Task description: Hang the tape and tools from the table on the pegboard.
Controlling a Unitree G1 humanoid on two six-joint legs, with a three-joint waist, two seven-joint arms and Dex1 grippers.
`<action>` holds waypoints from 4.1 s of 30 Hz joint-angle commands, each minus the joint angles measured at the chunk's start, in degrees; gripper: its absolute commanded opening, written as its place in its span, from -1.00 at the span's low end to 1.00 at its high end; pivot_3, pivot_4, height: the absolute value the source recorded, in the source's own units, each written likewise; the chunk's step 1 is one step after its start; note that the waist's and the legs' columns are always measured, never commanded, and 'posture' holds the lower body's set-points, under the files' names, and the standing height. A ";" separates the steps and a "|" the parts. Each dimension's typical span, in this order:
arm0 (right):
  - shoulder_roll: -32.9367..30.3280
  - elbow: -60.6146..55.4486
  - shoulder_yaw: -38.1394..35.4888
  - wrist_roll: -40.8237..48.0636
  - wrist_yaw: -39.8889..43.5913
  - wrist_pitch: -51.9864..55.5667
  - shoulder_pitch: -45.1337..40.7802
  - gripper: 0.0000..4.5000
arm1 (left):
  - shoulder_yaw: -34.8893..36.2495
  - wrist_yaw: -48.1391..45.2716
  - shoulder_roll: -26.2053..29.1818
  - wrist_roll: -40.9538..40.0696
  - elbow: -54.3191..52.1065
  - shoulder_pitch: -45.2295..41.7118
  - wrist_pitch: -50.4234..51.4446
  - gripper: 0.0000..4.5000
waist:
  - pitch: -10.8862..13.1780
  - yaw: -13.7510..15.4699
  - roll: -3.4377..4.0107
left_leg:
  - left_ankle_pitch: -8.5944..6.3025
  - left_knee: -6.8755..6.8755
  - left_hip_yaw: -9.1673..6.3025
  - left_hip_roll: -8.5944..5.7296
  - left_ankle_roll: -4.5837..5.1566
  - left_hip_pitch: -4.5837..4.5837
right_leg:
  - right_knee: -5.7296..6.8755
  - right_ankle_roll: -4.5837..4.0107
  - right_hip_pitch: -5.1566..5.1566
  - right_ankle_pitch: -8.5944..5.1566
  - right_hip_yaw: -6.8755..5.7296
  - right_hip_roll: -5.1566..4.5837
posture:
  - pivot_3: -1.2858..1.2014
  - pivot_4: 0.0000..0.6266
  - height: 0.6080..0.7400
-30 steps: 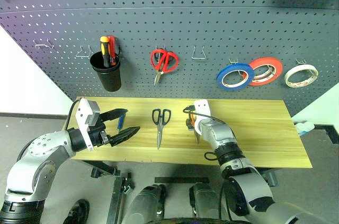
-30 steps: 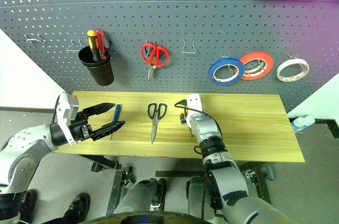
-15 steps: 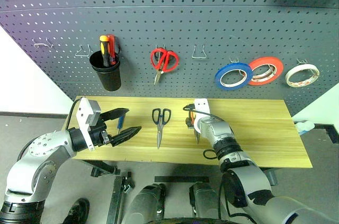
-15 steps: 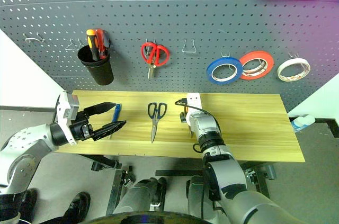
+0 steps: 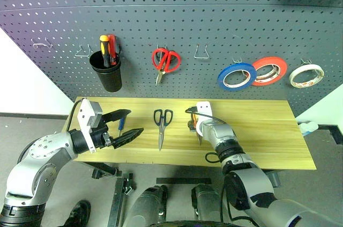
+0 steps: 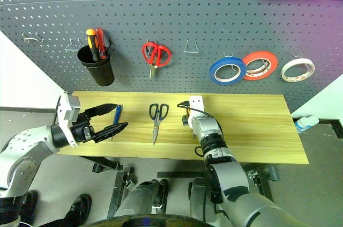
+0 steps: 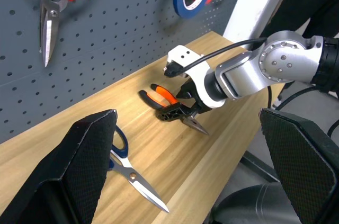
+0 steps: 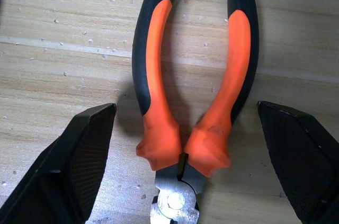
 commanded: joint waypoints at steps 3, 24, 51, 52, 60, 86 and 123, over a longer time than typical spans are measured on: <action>0.63 0.00 1.13 -0.62 -0.27 -0.03 -1.09 0.17 | 0.86 0.46 0.42 -0.70 -2.08 -0.09 -0.32 1.00 | 0.01 -0.02 0.00 | 0.00 -0.01 0.00 0.00 -0.01 -0.06 | 0.00 0.00 -0.06 0.00 0.00 0.00 | 0.06 -0.48 1.00; -1.63 -11.31 -1.45 6.46 12.67 -4.75 5.30 -0.06 | 1.30 1.19 0.54 -1.26 -1.35 -0.55 0.16 1.00 | 0.45 0.09 -0.05 | 0.01 -0.01 -0.01 0.00 -0.01 -0.36 | -0.03 0.05 -0.31 0.02 -0.02 0.00 | 0.05 -0.48 1.00; -15.49 -58.63 -0.60 33.19 55.12 -17.28 32.94 -0.06 | -1.21 -1.99 -0.04 2.80 7.24 -7.68 -3.85 1.00 | 0.44 1.36 -0.19 | 0.03 0.18 -0.02 0.01 -0.07 -0.69 | 0.01 0.09 -0.41 0.04 -0.12 -0.02 | -0.02 -0.74 1.00; -15.62 -59.39 -0.84 34.25 55.16 -16.89 32.23 -0.06 | -1.42 -2.10 -0.17 2.99 7.64 -8.07 -4.05 1.00 | 0.41 1.36 -0.22 | 0.03 0.18 -0.02 0.01 -0.08 -0.69 | 0.01 0.10 -0.41 0.05 -0.12 -0.02 | -0.02 -0.75 1.00; -14.24 -57.68 -4.43 37.27 49.13 -18.31 21.22 -0.06 | -2.75 -1.72 -1.98 4.24 9.41 -10.67 -5.68 1.00 | 0.08 1.28 -0.39 | 0.10 0.36 -0.01 0.01 -0.18 -0.68 | 0.11 0.14 -0.42 0.14 -0.16 0.01 | -0.02 -0.82 1.00; -2.89 -31.43 0.58 6.52 14.17 -43.42 -3.28 -0.06 | -3.06 -0.23 -4.64 5.30 8.43 -9.79 -6.61 1.00 | -0.95 0.97 -0.65 | 0.76 0.40 0.00 0.04 -0.84 -0.63 | 0.83 -0.05 -0.60 0.23 -0.07 0.15 | 0.01 -0.83 1.00; -3.19 -13.82 -4.22 10.18 13.83 -54.05 -15.36 -0.06 | -2.52 0.79 -4.67 4.35 6.22 -7.29 -5.85 1.00 | -1.24 -1.10 -0.64 | 0.86 0.42 0.09 0.75 -0.97 -0.38 | 1.01 -0.66 -0.54 0.58 0.09 0.83 | 0.03 -0.80 1.00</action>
